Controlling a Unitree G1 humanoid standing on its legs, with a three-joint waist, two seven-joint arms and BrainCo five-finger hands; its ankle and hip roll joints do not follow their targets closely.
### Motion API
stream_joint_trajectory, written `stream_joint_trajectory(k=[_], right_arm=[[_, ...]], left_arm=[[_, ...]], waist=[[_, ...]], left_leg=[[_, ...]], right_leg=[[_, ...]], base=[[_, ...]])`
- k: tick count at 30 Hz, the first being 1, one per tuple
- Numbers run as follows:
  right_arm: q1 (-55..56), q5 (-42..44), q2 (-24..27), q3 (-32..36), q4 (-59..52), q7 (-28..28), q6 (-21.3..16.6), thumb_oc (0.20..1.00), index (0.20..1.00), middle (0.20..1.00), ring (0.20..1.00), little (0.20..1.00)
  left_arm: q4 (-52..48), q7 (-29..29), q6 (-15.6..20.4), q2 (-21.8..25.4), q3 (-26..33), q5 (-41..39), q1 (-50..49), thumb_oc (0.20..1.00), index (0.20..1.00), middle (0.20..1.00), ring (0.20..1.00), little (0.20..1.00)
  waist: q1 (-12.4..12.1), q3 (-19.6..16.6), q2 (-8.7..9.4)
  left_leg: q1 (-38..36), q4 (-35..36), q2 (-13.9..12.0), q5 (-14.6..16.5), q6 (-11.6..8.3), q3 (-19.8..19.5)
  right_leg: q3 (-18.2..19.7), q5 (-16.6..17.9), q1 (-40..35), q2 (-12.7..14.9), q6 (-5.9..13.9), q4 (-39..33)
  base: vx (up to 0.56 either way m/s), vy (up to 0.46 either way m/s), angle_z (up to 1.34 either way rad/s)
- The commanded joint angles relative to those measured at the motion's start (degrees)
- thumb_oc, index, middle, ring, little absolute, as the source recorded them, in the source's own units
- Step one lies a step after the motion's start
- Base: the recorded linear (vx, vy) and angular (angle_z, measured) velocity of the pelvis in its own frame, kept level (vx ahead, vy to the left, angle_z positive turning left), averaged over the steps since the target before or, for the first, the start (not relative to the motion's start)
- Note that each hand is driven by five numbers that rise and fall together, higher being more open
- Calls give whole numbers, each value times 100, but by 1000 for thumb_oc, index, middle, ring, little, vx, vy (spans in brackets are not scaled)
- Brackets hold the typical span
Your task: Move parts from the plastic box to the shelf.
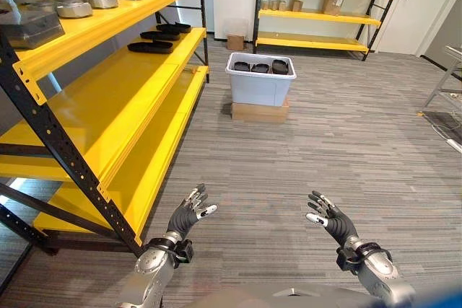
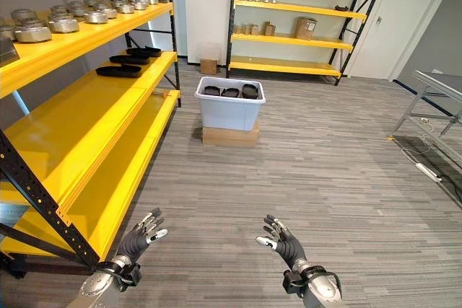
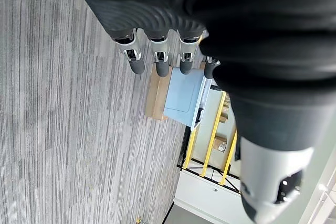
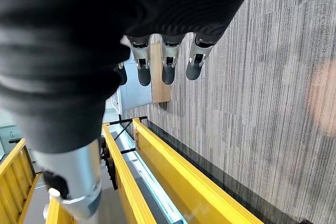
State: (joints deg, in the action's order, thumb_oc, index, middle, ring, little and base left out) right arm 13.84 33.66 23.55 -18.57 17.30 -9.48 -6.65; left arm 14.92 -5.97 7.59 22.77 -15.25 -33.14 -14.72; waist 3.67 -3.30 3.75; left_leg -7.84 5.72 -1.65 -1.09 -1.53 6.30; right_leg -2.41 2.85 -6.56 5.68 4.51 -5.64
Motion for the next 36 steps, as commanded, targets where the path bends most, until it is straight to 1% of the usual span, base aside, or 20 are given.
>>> stream_joint_trajectory(k=[1, 36], right_arm=[[-301, 176, 123, 49, -64, -52, -255, 1000, 1000, 1000, 1000, 1000], [-306, 124, 140, 100, -67, -31, -237, 1000, 1000, 1000, 1000, 1000]], left_arm=[[25, -48, 261, -82, 28, -109, 240, 1000, 1000, 1000, 1000, 1000], [24, -76, 212, -66, 2, -73, 205, 1000, 1000, 1000, 1000, 1000]], waist=[[-30, 122, -210], [-26, 186, -204]], left_leg=[[145, -72, -261, 212, 1, -372], [163, -72, -253, 228, 15, -408]], right_leg=[[53, -127, 178, 136, 264, 233], [40, -191, 214, 139, 264, 324]], base=[[0, 0, 0], [2, 0, 0]])
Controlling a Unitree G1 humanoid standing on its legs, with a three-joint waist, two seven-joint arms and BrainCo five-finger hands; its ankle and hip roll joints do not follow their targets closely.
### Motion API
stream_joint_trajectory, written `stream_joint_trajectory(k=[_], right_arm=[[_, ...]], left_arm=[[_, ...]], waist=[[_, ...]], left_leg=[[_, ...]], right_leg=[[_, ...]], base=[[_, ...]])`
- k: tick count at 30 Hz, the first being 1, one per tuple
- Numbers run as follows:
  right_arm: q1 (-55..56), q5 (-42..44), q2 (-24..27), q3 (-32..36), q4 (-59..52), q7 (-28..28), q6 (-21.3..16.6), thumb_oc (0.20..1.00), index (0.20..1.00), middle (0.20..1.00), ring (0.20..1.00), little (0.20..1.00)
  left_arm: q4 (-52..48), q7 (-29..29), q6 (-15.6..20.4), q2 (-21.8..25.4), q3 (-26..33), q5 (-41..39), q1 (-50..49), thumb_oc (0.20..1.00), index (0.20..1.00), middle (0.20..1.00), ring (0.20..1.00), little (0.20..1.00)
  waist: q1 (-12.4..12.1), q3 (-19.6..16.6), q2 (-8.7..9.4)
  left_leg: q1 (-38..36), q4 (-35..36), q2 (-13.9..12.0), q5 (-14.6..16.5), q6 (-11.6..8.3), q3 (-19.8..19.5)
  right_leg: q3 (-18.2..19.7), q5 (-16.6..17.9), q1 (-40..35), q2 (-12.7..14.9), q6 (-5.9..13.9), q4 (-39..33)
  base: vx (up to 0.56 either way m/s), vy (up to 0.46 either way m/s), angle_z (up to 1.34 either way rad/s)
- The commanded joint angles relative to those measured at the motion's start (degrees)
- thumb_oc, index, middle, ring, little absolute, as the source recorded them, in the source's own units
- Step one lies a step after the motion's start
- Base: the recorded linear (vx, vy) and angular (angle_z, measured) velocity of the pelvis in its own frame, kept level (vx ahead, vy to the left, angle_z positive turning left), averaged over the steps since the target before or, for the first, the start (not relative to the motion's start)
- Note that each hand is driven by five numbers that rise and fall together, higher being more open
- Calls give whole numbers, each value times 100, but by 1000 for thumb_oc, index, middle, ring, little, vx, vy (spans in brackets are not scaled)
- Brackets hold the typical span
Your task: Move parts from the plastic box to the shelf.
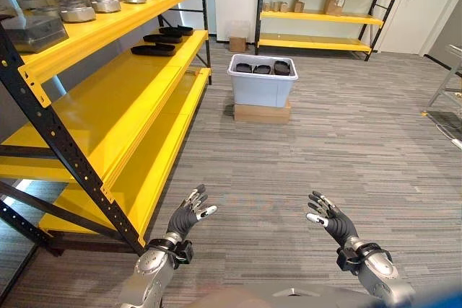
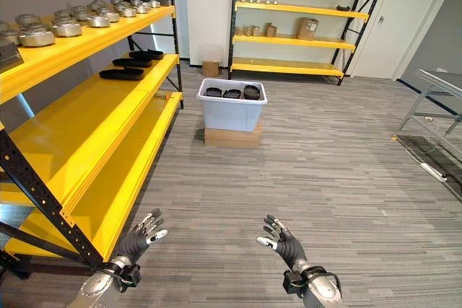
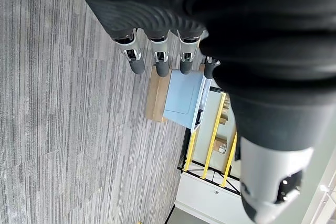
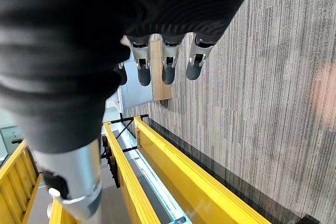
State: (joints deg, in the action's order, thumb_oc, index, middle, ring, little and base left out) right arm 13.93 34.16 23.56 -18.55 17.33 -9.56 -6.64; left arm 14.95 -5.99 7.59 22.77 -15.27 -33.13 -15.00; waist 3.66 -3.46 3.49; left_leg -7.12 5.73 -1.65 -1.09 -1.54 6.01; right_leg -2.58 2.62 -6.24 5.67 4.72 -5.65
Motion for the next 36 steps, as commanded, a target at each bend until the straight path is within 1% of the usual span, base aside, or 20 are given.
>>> stream_joint_trajectory(k=[1, 6, 8, 9, 15, 16, 17, 18, 19, 20, 21, 22, 24, 25, 27, 28, 30, 32, 34, 36], right_arm=[[-315, 74, 140, 98, -70, -23, -237, 1000, 1000, 1000, 1000, 1000], [-325, 63, 163, 100, -111, -46, -232, 1000, 1000, 1000, 1000, 1000], [-370, 63, 170, 89, -71, -41, -231, 1000, 1000, 1000, 1000, 1000], [-451, 79, 174, 70, -62, -27, -227, 1000, 1000, 1000, 1000, 1000], [-590, 133, 111, 55, -36, 15, -227, 1000, 1000, 1000, 1000, 1000], [-597, 141, 94, 59, -72, 16, -210, 1000, 1000, 1000, 1000, 1000], [-599, 141, 94, 60, -73, 17, -209, 1000, 1000, 1000, 1000, 1000], [-586, 147, 66, 74, -76, 24, -220, 1000, 1000, 1000, 1000, 1000], [-550, 156, 46, 89, -96, 39, -218, 1000, 1000, 1000, 1000, 1000], [-532, 168, 40, 90, -157, 46, -221, 1000, 1000, 1000, 1000, 1000], [-533, 168, 40, 91, -157, 47, -220, 1000, 1000, 1000, 1000, 1000], [-573, 184, 24, 121, -216, 87, -243, 1000, 1000, 1000, 1000, 1000], [-570, 168, 39, 136, -264, 78, -242, 1000, 1000, 1000, 1000, 1000], [-612, 201, 66, 141, -279, 52, -251, 1000, 1000, 1000, 1000, 1000], [-621, 201, 82, 154, -313, 57, -251, 1000, 1000, 1000, 1000, 1000], [-718, 186, 88, 155, -261, 76, -273, 1000, 1000, 1000, 1000, 1000], [-733, 103, 109, 200, -352, 132, -285, 1000, 1000, 1000, 1000, 1000], [-755, 60, 92, 227, -360, 169, -308, 1000, 1000, 1000, 1000, 1000], [-929, 100, 114, 202, -272, 211, -330, 1000, 1000, 1000, 1000, 1000], [-1030, 72, 135, 265, -278, 271, -360, 1000, 1000, 1000, 1000, 1000]], left_arm=[[21, -75, 212, -67, 4, -74, 233, 1000, 1000, 1000, 1000, 1000], [6, -76, 219, -40, 15, -37, 236, 1000, 1000, 1000, 1000, 1000], [7, -70, 221, -26, 22, -46, 275, 1000, 1000, 1000, 1000, 1000], [-12, -66, 227, -2, 19, -64, 336, 1000, 1000, 1000, 1000, 1000], [-128, -10, 227, 108, 60, 2, 443, 1000, 1000, 1000, 1000, 1000], [-130, 8, 237, 124, 85, 54, 501, 1000, 1000, 1000, 1000, 1000], [-130, 9, 236, 124, 86, 55, 502, 1000, 1000, 1000, 1000, 1000], [-98, 15, 234, 106, 77, 69, 545, 1000, 1000, 1000, 1000, 1000], [-92, 25, 226, 102, 80, 96, 561, 1000, 1000, 1000, 1000, 1000], [-137, 55, 226, 96, 85, 111, 581, 1000, 1000, 1000, 1000, 1000], [-137, 55, 225, 95, 86, 111, 582, 1000, 1000, 1000, 1000, 1000], [-181, 105, 223, 131, 106, 166, 643, 1000, 1000, 1000, 1000, 1000], [-206, 96, 224, 129, 127, 178, 637, 1000, 1000, 1000, 1000, 1000], [-116, 109, 243, 92, 117, 222, 709, 1000, 1000, 1000, 1000, 1000], [-116, 108, 242, 89, 124, 223, 705, 1000, 1000, 1000, 1000, 1000], [-43, 111, 258, 67, 135, 271, 804, 1000, 1000, 1000, 1000, 1000], [-109, 133, 267, 1, 160, 252, 787, 1000, 1000, 1000, 1000, 1000], [-42, 157, 281, -112, 120, 232, 834, 1000, 1000, 1000, 1000, 1000], [82, 229, 298, -244, 46, 171, 970, 1000, 1000, 1000, 1000, 1000], [149, 310, 329, -354, -7, 55, 1068, 1000, 1000, 1000, 1000, 1000]], waist=[[-24, 203, -178], [-36, 242, -169], [-44, 302, -153], [-55, 371, -140], [-58, 608, -163], [-42, 690, -162], [-44, 689, -158], [-42, 724, -162], [-23, 753, -183], [12, 862, -215], [1, 863, -213], [4, 1011, -340], [13, 1004, -365], [140, 1008, -346], [158, 1031, -322], [214, 1054, -284], [303, 1064, -267], [297, 978, -209], [306, 875, -249], [354, 799, -348]], left_leg=[[90, -73, -252, 228, 16, -378], [109, -185, -248, 286, 46, -398], [243, -481, -225, 421, 90, -424], [388, -840, -163, 590, 152, -442], [568, -1400, 87, 934, 391, -578], [583, -1569, 206, 1055, 493, -633], [595, -1585, 212, 1062, 496, -631], [609, -1663, 283, 1105, 558, -685], [570, -1689, 348, 1134, 635, -726], [463, -1674, 410, 1168, 719, -717], [464, -1675, 412, 1170, 720, -705], [354, -1626, 384, 1179, 795, -646], [232, -1535, 395, 1219, 809, -609], [-74, -1268, 414, 1270, 746, -685], [-153, -1214, 424, 1297, 719, -700], [-328, -1141, 412, 1392, 655, -713], [-552, -1061, 363, 1522, 540, -769], [-665, -1146, 283, 1725, 445, -751], [-670, -1267, 168, 1791, 406, -713], [-717, -1351, -33, 1812, 309, -701]], right_leg=[[58, -169, 182, 140, 243, 326], [80, -239, 224, 151, 241, 494], [93, -314, 317, 178, 236, 728], [121, -416, 434, 214, 247, 1051], [218, -562, 854, 378, 344, 2181], [286, -339, 1036, 455, 354, 2653], [292, -346, 1050, 460, 358, 2669], [333, -167, 1163, 498, 365, 2980], [395, 165, 1325, 522, 327, 3398], [523, 722, 1669, 500, 320, 3926], [538, 722, 1681, 499, 323, 3937], [287, 633, 2133, 588, 281, 4350], [97, 503, 2324, 643, 273, 4284], [-39, 243, 2550, 329, 254, 3548], [-72, 241, 2507, 307, 275, 3269], [-230, 260, 2545, 252, 287, 2432], [-208, 438, 2657, 238, 370, 1902], [-147, 389, 2448, 115, 309, 1771], [-203, 306, 2453, -32, 217, 1959], [-326, -2, 2536, -167, 96, 2292]], base=[[31, 8, 2], [6, 2, 0], [1, 36, 0], [7, 97, 0], [17, 137, 5], [19, 95, 18], [35, 148, 24], [46, 132, 22], [62, 238, 23], [47, 184, 16], [21, 235, 19], [9, 124, 15], [157, 76, -4], [299, -26, -19], [211, -69, -18], [211, -101, -14], [269, -151, -4], [248, -169, 18], [214, -146, 36], [279, -203, 37]])
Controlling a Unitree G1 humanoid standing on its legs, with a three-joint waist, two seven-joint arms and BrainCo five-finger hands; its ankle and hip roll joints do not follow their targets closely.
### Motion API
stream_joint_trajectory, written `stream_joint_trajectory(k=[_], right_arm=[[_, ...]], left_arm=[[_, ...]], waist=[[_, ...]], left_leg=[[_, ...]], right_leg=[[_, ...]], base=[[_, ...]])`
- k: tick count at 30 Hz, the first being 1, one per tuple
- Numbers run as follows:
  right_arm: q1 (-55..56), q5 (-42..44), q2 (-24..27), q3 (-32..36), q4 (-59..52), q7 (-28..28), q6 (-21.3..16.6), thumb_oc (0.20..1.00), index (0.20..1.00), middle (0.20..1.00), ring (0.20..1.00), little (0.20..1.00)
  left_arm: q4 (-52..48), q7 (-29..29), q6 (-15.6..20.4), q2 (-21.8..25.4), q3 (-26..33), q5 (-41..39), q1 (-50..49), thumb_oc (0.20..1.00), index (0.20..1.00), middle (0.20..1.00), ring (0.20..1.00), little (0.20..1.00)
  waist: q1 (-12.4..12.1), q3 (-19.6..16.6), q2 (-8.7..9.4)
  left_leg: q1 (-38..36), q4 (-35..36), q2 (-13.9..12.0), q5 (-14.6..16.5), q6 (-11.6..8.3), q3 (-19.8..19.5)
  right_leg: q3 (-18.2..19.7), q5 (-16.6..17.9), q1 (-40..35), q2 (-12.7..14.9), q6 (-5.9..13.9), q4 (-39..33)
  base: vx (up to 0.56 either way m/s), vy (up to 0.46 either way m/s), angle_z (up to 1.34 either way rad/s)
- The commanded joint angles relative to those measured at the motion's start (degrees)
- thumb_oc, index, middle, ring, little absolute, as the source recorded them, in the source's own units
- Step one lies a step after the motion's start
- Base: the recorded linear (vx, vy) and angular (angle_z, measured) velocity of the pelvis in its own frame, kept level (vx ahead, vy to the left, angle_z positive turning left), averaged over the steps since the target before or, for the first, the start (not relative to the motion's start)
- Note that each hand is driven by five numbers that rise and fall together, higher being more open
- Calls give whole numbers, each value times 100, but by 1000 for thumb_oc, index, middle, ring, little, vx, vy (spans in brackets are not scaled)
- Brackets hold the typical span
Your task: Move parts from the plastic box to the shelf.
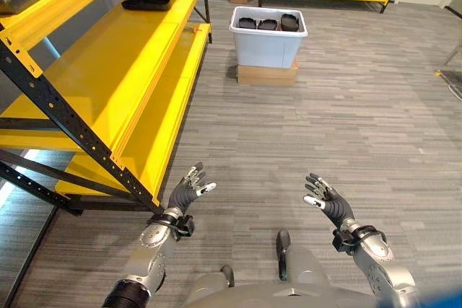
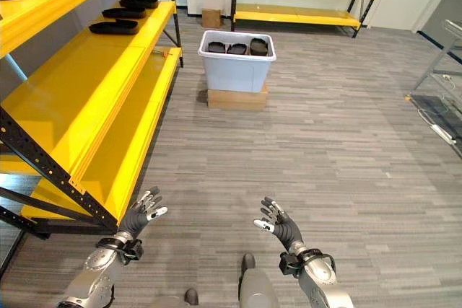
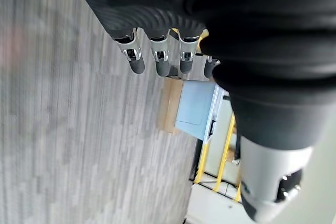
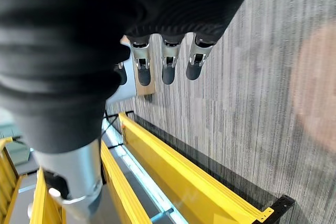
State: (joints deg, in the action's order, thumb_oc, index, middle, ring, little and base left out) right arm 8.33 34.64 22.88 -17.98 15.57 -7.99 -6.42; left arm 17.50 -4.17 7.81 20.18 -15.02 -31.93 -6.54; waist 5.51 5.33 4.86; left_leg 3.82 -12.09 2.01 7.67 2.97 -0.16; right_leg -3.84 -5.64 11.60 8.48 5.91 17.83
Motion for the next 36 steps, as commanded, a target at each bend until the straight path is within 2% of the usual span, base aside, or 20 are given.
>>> stream_joint_trajectory(k=[1, 4, 5, 9, 10, 12, 14, 15, 16, 17, 19, 20, 25, 26, 27, 29, 30, 31, 34, 36], right_arm=[[-495, 33, 217, 235, -89, 149, -401, 1000, 1000, 1000, 1000, 1000], [-611, 39, 251, 264, -76, 216, -451, 1000, 1000, 1000, 1000, 1000], [-645, 30, 257, 280, -65, 239, -461, 1000, 1000, 1000, 1000, 1000], [-747, 54, 311, 364, -108, 385, -579, 1000, 1000, 1000, 1000, 1000], [-757, 46, 330, 409, -136, 436, -603, 1000, 1000, 1000, 1000, 1000], [-783, -11, 371, 465, -145, 540, -632, 1000, 1000, 1000, 1000, 1000], [-891, -21, 373, 465, -77, 622, -676, 1000, 1000, 1000, 1000, 1000], [-892, -21, 373, 464, -75, 622, -677, 1000, 1000, 1000, 1000, 1000], [-908, -36, 347, 435, -48, 625, -707, 1000, 1000, 1000, 1000, 1000], [-926, -106, 317, 402, 28, 639, -719, 1000, 1000, 1000, 1000, 1000], [-934, -174, 276, 317, 68, 593, -690, 1000, 1000, 1000, 1000, 1000], [-908, -193, 187, 250, 45, 541, -659, 1000, 1000, 1000, 1000, 1000], [-1044, -164, 120, 219, 68, 571, -653, 1000, 1000, 1000, 1000, 1000], [-1138, -132, 47, 221, 41, 598, -642, 1000, 1000, 1000, 1000, 1000], [-1170, -145, 36, 198, 45, 616, -624, 1000, 1000, 1000, 1000, 1000], [-1187, -152, -16, 185, 80, 630, -618, 1000, 1000, 1000, 1000, 1000], [-1257, -171, -57, 127, 42, 664, -591, 1000, 1000, 1000, 1000, 1000], [-1320, -224, -87, 69, 54, 661, -575, 1000, 1000, 1000, 1000, 1000], [-1283, -271, -151, 87, 30, 670, -541, 1000, 1000, 1000, 1000, 1000], [-1297, -246, -137, 79, -28, 686, -542, 1000, 1000, 1000, 1000, 1000]], left_arm=[[-97, 147, 319, -122, -54, -104, 261, 1000, 1000, 1000, 1000, 1000], [-92, 204, 350, -162, -87, -166, 366, 1000, 1000, 1000, 1000, 1000], [-101, 229, 357, -178, -71, -191, 381, 1000, 1000, 1000, 1000, 1000], [-123, 337, 372, -176, -103, -301, 561, 1000, 1000, 1000, 1000, 1000], [-132, 365, 363, -157, -133, -299, 630, 1000, 1000, 1000, 1000, 1000], [-188, 425, 373, -169, -145, -286, 680, 1000, 1000, 1000, 1000, 1000], [-164, 502, 415, -175, -125, -273, 745, 1000, 1000, 1000, 1000, 1000], [-163, 502, 417, -176, -126, -273, 745, 1000, 1000, 1000, 1000, 1000], [-119, 502, 433, -180, -159, -253, 746, 1000, 1000, 1000, 1000, 1000], [-77, 533, 484, -162, -134, -201, 786, 1000, 1000, 1000, 1000, 1000], [-74, 530, 518, -153, -101, -183, 782, 1000, 1000, 1000, 1000, 1000], [-107, 549, 524, -142, -58, -183, 735, 1000, 1000, 1000, 1000, 1000], [-135, 632, 554, -104, -66, -173, 857, 1000, 1000, 1000, 1000, 1000], [-142, 725, 584, -77, -62, -117, 967, 1000, 1000, 1000, 1000, 1000], [-153, 762, 579, -78, -60, -134, 982, 1000, 1000, 1000, 1000, 1000], [-107, 849, 549, -92, -45, -91, 1005, 1000, 1000, 1000, 1000, 1000], [-161, 918, 539, -39, -58, -86, 1045, 1000, 1000, 1000, 1000, 1000], [-185, 953, 542, 30, -71, -58, 1092, 1000, 1000, 1000, 1000, 1000], [-194, 979, 528, 36, -37, -7, 1094, 1000, 1000, 1000, 1000, 1000], [-157, 972, 534, 18, -67, -22, 1131, 1000, 1000, 1000, 1000, 1000]], waist=[[185, -116, -511], [200, -117, -558], [193, -132, -576], [67, 28, -422], [24, 162, -356], [-97, 359, -254], [-255, 485, -181], [-265, 497, -180], [-331, 534, -191], [-497, 587, -312], [-639, 584, -345], [-650, 490, -336], [-681, 420, -243], [-691, 350, -192], [-712, 307, -170], [-746, 239, -116], [-719, 347, -108], [-647, 474, -209], [-589, 571, -333], [-465, 638, -421]], left_leg=[[-1787, 407, -455, 883, -174, -96], [-1682, 230, -531, 663, -237, -91], [-1623, 76, -582, 431, -309, -81], [-431, -2092, -781, -835, -457, -87], [-102, -2569, -779, -983, -437, -133], [518, -2744, -556, -615, -318, -51], [1338, -2248, -317, -358, -261, 82], [1317, -2250, -319, -341, -258, 92], [1582, -1474, -433, -563, -297, 130], [1765, -466, -470, -1266, -441, 7], [1637, 101, -439, -1592, -496, -23], [1437, 168, -400, -1409, -365, -76], [1476, -71, -268, -1201, -249, 42], [1609, -406, -194, -887, -140, 185], [1622, -489, -144, -776, -88, 223], [1548, -590, 10, -519, 37, 237], [1381, -607, 121, -317, 216, 295], [1113, -503, 112, -233, 309, 313], [796, -384, 125, -118, 368, 338], [512, -214, 131, -79, 325, 252]], right_leg=[[-202, 743, 736, -508, -70, -24], [-166, 681, 723, -651, -141, -9], [-160, 641, 653, -727, -180, -68], [-127, 426, 26, -927, -550, -513], [-134, 390, -123, -943, -646, -577], [-100, 294, -359, -879, -645, -650], [-1, 224, -603, -868, -598, -738], [9, 211, -617, -869, -594, -732], [64, 138, -740, -940, -594, -742], [162, 15, -951, -1131, -596, -742], [351, -242, -1388, -1221, -610, -813], [405, -418, -1483, -1185, -592, -708], [404, -498, -1606, -978, -475, -739], [396, -598, -1622, -839, -415, -640], [375, -593, -1653, -749, -369, -619], [344, -249, -1489, -591, -171, -93], [317, 719, -964, -444, 64, 1067], [203, 1115, -523, -439, 99, 1784], [-5, 929, -79, -358, 72, 2174], [-35, 687, 425, -450, -18, 1929]], base=[[248, -195, 27], [110, -112, -5], [123, -142, -16], [100, -229, -4], [41, -216, -9], [66, -117, 11], [156, -30, 1], [253, 21, -1], [331, 92, 8], [421, 109, -15], [512, 145, -53], [423, 131, -62], [218, 84, -47], [339, 151, 2], [381, 174, 16], [284, 159, -6], [310, 241, 12], [220, 196, 32], [207, 120, 23], [281, 56, 5]])
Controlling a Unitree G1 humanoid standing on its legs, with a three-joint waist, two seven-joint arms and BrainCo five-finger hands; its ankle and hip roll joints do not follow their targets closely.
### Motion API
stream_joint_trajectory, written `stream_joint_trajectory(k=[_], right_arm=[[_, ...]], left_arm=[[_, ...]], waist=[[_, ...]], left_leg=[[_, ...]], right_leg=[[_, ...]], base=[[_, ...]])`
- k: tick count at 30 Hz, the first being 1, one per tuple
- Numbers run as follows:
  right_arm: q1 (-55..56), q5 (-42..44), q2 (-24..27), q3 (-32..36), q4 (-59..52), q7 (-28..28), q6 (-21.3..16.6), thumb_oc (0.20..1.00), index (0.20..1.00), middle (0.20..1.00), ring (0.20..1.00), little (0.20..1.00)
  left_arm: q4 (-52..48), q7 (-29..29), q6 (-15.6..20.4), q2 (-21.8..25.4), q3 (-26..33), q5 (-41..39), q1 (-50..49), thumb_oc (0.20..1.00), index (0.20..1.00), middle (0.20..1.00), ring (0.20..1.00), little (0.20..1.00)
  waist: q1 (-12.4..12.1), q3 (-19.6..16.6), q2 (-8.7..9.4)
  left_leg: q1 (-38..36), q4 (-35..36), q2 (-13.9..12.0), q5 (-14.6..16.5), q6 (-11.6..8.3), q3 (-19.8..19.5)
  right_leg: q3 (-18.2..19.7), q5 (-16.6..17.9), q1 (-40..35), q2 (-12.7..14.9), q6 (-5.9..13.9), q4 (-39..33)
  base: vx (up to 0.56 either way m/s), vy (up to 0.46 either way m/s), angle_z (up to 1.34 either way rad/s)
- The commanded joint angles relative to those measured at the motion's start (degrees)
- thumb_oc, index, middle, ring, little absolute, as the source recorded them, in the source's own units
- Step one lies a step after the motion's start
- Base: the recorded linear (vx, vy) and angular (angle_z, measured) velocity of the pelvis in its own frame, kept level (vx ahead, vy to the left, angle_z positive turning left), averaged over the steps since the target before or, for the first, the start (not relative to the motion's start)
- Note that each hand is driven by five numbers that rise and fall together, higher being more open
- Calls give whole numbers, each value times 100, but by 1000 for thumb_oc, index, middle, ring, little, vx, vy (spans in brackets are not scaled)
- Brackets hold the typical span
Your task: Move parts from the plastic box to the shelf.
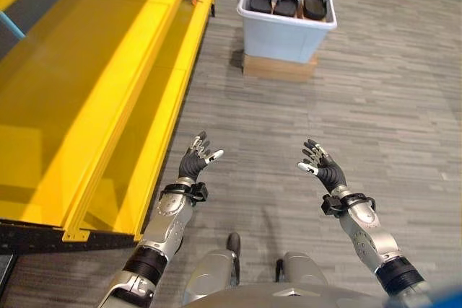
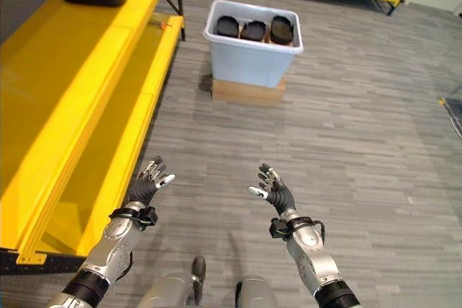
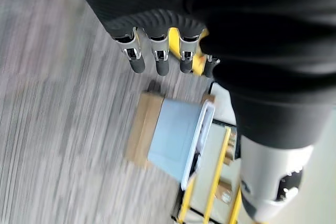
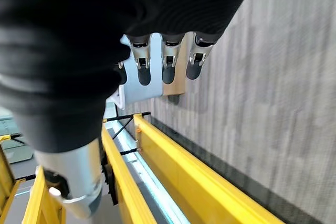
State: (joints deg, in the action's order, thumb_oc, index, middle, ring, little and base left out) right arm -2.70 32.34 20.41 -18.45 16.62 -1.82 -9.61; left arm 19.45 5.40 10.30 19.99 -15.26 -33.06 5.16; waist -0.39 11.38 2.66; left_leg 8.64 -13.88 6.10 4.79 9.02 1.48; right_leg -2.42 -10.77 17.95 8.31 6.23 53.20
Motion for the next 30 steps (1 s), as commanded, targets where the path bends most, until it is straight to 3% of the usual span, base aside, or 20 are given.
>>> stream_joint_trajectory(k=[1, 2, 3, 4, 5, 6, 8, 10, 13, 15, 16, 17, 18, 21, 24, 26, 30], right_arm=[[-246, 3, 119, 127, -127, 85, -231, 1000, 1000, 1000, 1000, 1000], [-299, 10, 135, 140, -121, 100, -241, 1000, 1000, 1000, 1000, 1000], [-439, -20, 155, 114, -50, 153, -263, 1000, 1000, 1000, 1000, 1000], [-439, -20, 157, 114, -49, 154, -263, 1000, 1000, 1000, 1000, 1000], [-496, -39, 178, 119, -10, 176, -273, 1000, 1000, 1000, 1000, 1000], [-487, -141, 201, 143, -67, 216, -254, 1000, 1000, 1000, 1000, 1000], [-454, -215, 223, 174, -105, 221, -243, 1000, 1000, 1000, 1000, 1000], [-468, -193, 287, 219, -111, 235, -286, 1000, 1000, 1000, 1000, 1000], [-545, -160, 349, 230, -201, 256, -310, 1000, 1000, 1000, 1000, 1000], [-610, -135, 374, 182, -115, 270, -341, 1000, 1000, 1000, 1000, 1000], [-675, -94, 385, 127, -100, 280, -342, 1000, 1000, 1000, 1000, 1000], [-675, -94, 385, 127, -99, 280, -342, 1000, 1000, 1000, 1000, 1000], [-654, -122, 425, 143, -124, 286, -343, 1000, 1000, 1000, 1000, 1000], [-579, -115, 512, 261, -120, 424, -364, 1000, 1000, 1000, 1000, 1000], [-597, -132, 519, 278, -1, 483, -401, 1000, 1000, 1000, 1000, 1000], [-558, -229, 462, 298, 106, 548, -442, 1000, 1000, 1000, 1000, 1000], [-428, -323, 417, 345, 68, 479, -409, 1000, 1000, 1000, 1000, 1000]], left_arm=[[-316, 22, 298, 33, -68, 96, 32, 1000, 1000, 1000, 1000, 1000], [-275, 20, 308, 15, -75, 89, 78, 1000, 1000, 1000, 1000, 1000], [-164, 20, 350, -36, -60, 76, 147, 1000, 1000, 1000, 1000, 1000], [-162, 20, 352, -39, -59, 76, 148, 1000, 1000, 1000, 1000, 1000], [-107, 36, 353, -58, -46, 106, 180, 1000, 1000, 1000, 1000, 1000], [-68, 35, 385, -98, -36, 127, 232, 1000, 1000, 1000, 1000, 1000], [-79, 27, 384, -115, -31, 158, 212, 1000, 1000, 1000, 1000, 1000], [-21, -5, 389, -211, -124, 181, 242, 1000, 1000, 1000, 1000, 1000], [-39, 3, 400, -257, -190, 111, 308, 1000, 1000, 1000, 1000, 1000], [-40, 26, 412, -308, -221, 74, 363, 1000, 1000, 1000, 1000, 1000], [-61, 53, 417, -319, -227, -7, 414, 1000, 1000, 1000, 1000, 1000], [-61, 53, 417, -319, -227, -7, 414, 1000, 1000, 1000, 1000, 1000], [-97, 71, 424, -313, -198, -27, 409, 1000, 1000, 1000, 1000, 1000], [-135, 101, 394, -344, -225, -47, 378, 1000, 1000, 1000, 1000, 1000], [8, 119, 399, -353, -276, -25, 416, 1000, 1000, 1000, 1000, 1000], [1, 143, 418, -326, -209, 80, 342, 1000, 1000, 1000, 1000, 1000], [-90, 113, 438, -306, -97, 114, 144, 1000, 1000, 1000, 1000, 1000]], waist=[[188, 91, -209], [230, 110, -197], [327, 159, -167], [332, 172, -179], [381, 169, -153], [495, 161, -107], [521, 177, -121], [565, 78, -134], [643, -5, -254], [664, -27, -378], [582, 40, -283], [584, 37, -284], [527, 83, -242], [305, 263, -68], [194, 294, -20], [11, 229, -211], [-145, 132, -241]], left_leg=[[-103, 9, -251, 260, -320, 42], [-201, 62, -232, 297, -343, 23], [-496, 270, -195, 409, -448, -11], [-518, 280, -206, 412, -451, -20], [-642, 356, -180, 469, -495, -42], [-949, 533, -143, 581, -599, -166], [-1111, 605, -179, 640, -630, -192], [-1317, 528, -297, 729, -736, -216], [-1416, 517, -553, 654, -880, -246], [-1230, -235, -853, 27, -1084, -205], [-703, -1272, -865, -504, -1123, -242], [-697, -1278, -866, -502, -1123, -244], [-542, -1715, -848, -631, -1121, -229], [712, -2002, -559, -252, -972, 25], [1255, -1163, -648, -353, -980, 231], [1303, 449, -750, -1256, -1148, 187], [1092, 1186, -673, -1601, -1164, 93]], right_leg=[[-183, 1067, -90, -432, -90, -1954], [-195, 1033, 4, -376, -103, -2337], [-252, 1192, 179, -218, -54, -3540], [-264, 1197, 148, -227, -55, -3561], [-187, 1369, 184, -231, 2, -4049], [-34, 1755, 259, -175, 135, -4796], [-100, 1915, 236, -148, 183, -4914], [-251, 1977, 69, -153, 91, -4857], [-411, 1683, 153, -369, -49, -4475], [-512, 1330, 6, -573, -248, -4255], [-483, 1224, -214, -623, -383, -4326], [-485, 1224, -211, -624, -383, -4325], [-483, 1149, -384, -667, -449, -4383], [-307, 923, -983, -624, -520, -4554], [-224, 852, -1268, -661, -496, -4725], [-113, 735, -1678, -953, -469, -4941], [173, 480, -2363, -1040, -451, -5047]], base=[[272, -15, -2], [426, -93, 1], [326, -86, 2], [360, -106, 14], [391, -127, 27], [392, -126, 30], [377, -145, 27], [440, -203, 30], [313, -189, 43], [400, -303, -14], [221, -236, -21], [229, -252, -25], [261, -198, -17], [312, -188, -17], [294, -32, -3], [427, 54, -19], [433, 74, -41]])
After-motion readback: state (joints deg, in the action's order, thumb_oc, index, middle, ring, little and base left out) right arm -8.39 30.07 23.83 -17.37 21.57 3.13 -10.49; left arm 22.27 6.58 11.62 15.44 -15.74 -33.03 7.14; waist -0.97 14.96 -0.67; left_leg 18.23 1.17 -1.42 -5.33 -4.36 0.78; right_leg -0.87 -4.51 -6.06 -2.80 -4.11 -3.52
